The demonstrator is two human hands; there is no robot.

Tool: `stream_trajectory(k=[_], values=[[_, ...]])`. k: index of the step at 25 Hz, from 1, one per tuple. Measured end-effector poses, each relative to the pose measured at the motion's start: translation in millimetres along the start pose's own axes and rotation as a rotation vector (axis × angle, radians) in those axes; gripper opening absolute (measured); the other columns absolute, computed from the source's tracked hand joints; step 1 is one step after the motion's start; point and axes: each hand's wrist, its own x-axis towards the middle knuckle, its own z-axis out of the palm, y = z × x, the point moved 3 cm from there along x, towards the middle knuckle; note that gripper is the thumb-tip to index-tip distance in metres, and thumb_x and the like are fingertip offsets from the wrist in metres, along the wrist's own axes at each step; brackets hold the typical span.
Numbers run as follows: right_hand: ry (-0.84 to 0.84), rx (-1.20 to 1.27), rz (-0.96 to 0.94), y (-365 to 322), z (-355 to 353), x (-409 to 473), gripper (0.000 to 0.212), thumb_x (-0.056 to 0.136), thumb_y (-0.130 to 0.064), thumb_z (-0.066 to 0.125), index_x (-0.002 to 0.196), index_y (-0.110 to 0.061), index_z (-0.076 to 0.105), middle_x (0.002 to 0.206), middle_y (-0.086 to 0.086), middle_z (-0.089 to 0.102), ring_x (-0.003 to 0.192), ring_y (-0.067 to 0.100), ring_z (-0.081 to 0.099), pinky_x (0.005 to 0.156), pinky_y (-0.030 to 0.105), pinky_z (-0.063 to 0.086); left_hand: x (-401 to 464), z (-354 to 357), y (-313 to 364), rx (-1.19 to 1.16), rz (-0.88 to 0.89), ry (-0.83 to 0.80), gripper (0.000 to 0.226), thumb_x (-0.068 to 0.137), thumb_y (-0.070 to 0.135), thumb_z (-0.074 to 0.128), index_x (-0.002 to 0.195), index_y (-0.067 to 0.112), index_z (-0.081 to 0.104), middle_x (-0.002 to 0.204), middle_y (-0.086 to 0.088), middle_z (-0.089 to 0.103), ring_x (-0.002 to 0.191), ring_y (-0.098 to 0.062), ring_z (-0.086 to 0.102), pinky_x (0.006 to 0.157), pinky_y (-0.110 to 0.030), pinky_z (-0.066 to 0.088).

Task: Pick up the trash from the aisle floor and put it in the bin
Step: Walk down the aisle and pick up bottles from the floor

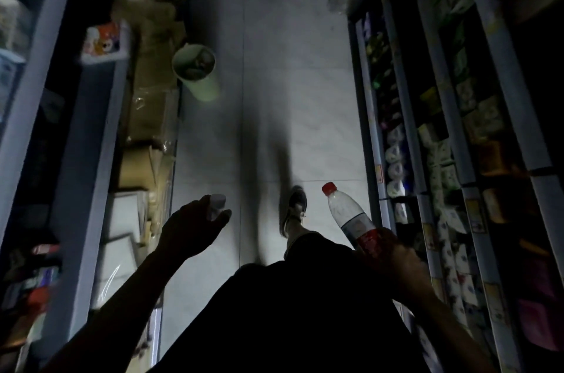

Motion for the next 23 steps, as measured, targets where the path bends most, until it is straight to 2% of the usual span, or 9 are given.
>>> stream_trajectory(k=[3,7,9,12,14,18,21,23], values=[[-0.012,-0.015,-0.048,-23,-34,82,0.058,0.079,-0.068,0.068,0.121,-0.03,0.056,0.11,-0.004,0.068,0.101,0.026,0.069,0.075,0.033,0.047,54,-24,15,-0.027,-0.054,-0.035,0.049,0.097,0.055,0.055,0.136,0.025,0.055,0.118,0.003,0.071,0.107,-0.02,0.066,0.079,-0.026,0.04],[-0.003,0.007,-0.155,-80,-76,181,0.081,0.069,-0.084,0.063,0.13,-0.031,0.055,0.119,-0.007,0.066,0.106,0.022,0.067,0.085,0.036,0.054,96,-51,16,-0.114,-0.175,0.001,0.047,0.095,0.057,0.055,0.13,0.026,0.059,0.113,0.0,0.071,0.107,-0.024,0.066,0.084,-0.032,0.045],[-0.008,0.048,-0.173,-116,-100,225,0.077,0.068,-0.073,0.074,0.129,-0.03,0.055,0.116,-0.002,0.069,0.104,0.025,0.067,0.087,0.041,0.056,110,-62,10,-0.146,-0.247,-0.006,0.044,0.095,0.055,0.057,0.127,0.026,0.06,0.112,-0.002,0.072,0.108,-0.027,0.066,0.084,-0.034,0.045],[-0.028,0.018,-0.237,-176,-124,285,0.073,0.071,-0.064,0.078,0.13,-0.029,0.055,0.114,-0.001,0.069,0.103,0.027,0.067,0.085,0.041,0.055,138,-80,-11,-0.244,-0.37,-0.006,0.048,0.094,0.056,0.058,0.133,0.028,0.059,0.118,0.0,0.071,0.113,-0.025,0.066,0.092,-0.036,0.047],[-0.04,-0.011,-0.275,-215,-133,326,0.071,0.071,-0.064,0.079,0.129,-0.028,0.055,0.113,-0.001,0.069,0.101,0.027,0.067,0.082,0.039,0.055,167,-95,-26,-0.268,-0.42,-0.018,0.048,0.094,0.057,0.056,0.131,0.028,0.059,0.117,0.002,0.072,0.113,-0.024,0.066,0.092,-0.035,0.047],[-0.076,-0.074,-0.324,-292,-145,401,0.071,0.072,-0.064,0.078,0.129,-0.029,0.054,0.112,-0.003,0.068,0.101,0.026,0.067,0.078,0.035,0.051,250,-142,-49,-0.29,-0.431,0.0,0.043,0.096,0.051,0.056,0.127,0.021,0.06,0.112,-0.001,0.072,0.108,-0.026,0.067,0.089,-0.037,0.048],[-0.082,-0.075,-0.321,-337,-162,433,0.071,0.074,-0.063,0.079,0.132,-0.029,0.054,0.109,-0.006,0.066,0.097,0.021,0.066,0.076,0.03,0.045,315,-186,-54,-0.268,-0.381,0.001,0.046,0.095,0.058,0.054,0.13,0.028,0.058,0.114,0.006,0.071,0.105,-0.018,0.067,0.085,-0.033,0.05],[-0.092,-0.075,-0.266,-359,-171,456,0.067,0.076,-0.066,0.074,0.131,-0.035,0.052,0.109,-0.01,0.064,0.098,0.02,0.066,0.077,0.033,0.048,367,-213,-56,-0.197,-0.322,-0.035,0.05,0.096,0.06,0.05,0.133,0.026,0.055,0.115,0.004,0.071,0.103,-0.017,0.068,0.082,-0.029,0.048]])
